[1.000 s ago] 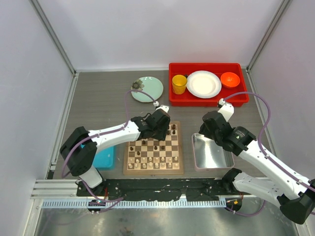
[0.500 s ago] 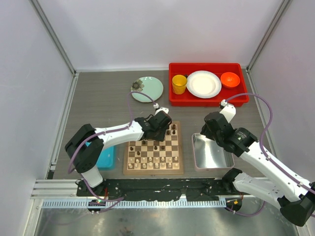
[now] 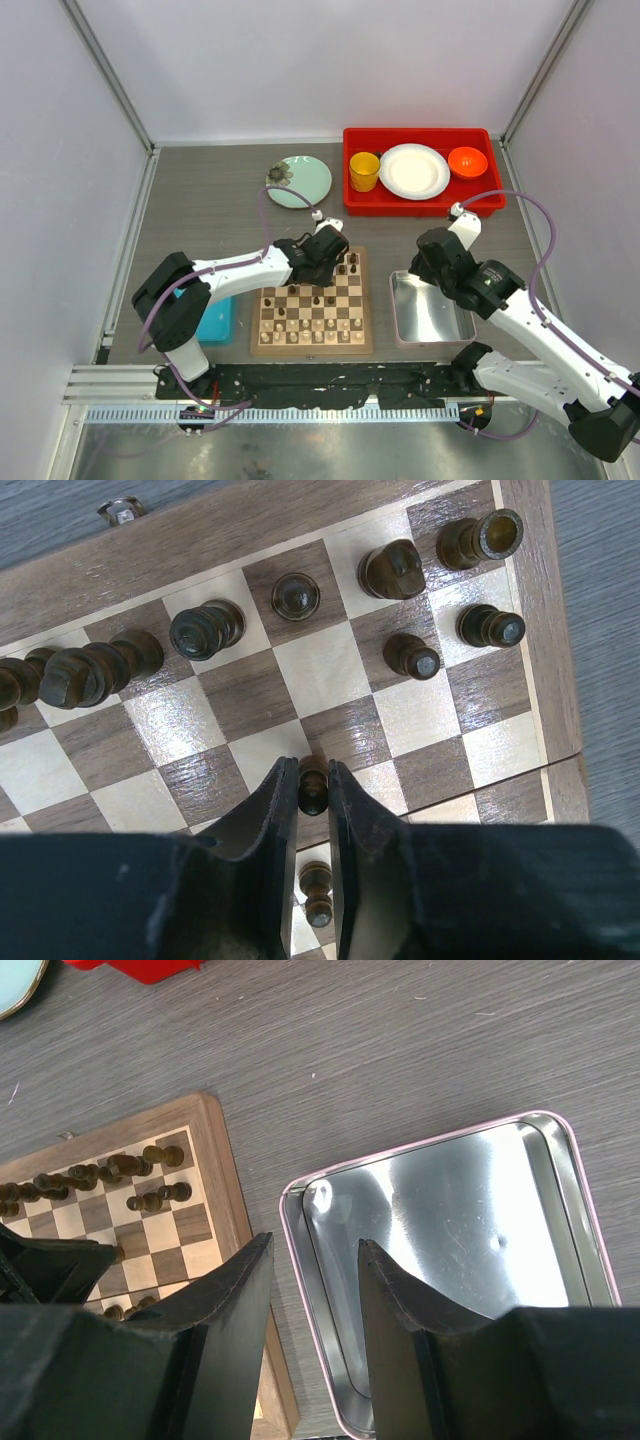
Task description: Set up the chess pieces on the board
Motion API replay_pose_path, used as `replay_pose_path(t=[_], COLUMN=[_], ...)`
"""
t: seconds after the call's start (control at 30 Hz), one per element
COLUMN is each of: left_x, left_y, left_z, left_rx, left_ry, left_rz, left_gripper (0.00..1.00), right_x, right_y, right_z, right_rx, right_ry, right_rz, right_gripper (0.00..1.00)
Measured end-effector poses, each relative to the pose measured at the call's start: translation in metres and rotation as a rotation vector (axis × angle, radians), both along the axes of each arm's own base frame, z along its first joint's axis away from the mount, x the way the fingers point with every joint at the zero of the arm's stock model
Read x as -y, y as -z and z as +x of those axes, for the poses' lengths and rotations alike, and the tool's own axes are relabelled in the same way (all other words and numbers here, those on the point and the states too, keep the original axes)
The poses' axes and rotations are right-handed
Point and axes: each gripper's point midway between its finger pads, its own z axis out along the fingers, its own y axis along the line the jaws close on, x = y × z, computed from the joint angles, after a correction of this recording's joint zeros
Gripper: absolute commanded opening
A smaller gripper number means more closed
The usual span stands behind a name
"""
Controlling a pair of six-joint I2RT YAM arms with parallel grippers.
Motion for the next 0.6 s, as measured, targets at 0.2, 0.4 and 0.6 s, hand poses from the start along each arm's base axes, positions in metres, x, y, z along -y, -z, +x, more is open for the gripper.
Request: replay_pose_path(t=[0.2, 0.4, 0.6], left_x=[-0.001, -0.001, 0.008], left_y=[-0.001, -0.005, -0.019], left_z=[0.003, 0.010, 0.021], left_rx=[0.014, 0.048, 0.091], left_ry=[-0.008, -0.026, -0.038], left_rz=[0.004, 0.005, -0.022], left_gripper=[0.18, 0.18, 0.18], right_x=[0.001, 0.002, 0.003], right_y=[0.000, 0.003, 0.006], right_z=[-0.001, -0.002, -0.002], right_rx=[-0.001, -0.009, -0.014], right_ry=[0.002, 0.002, 0.004], right_rz=[-0.002, -0.008, -0.011], right_gripper=[0.45, 0.45, 0.45])
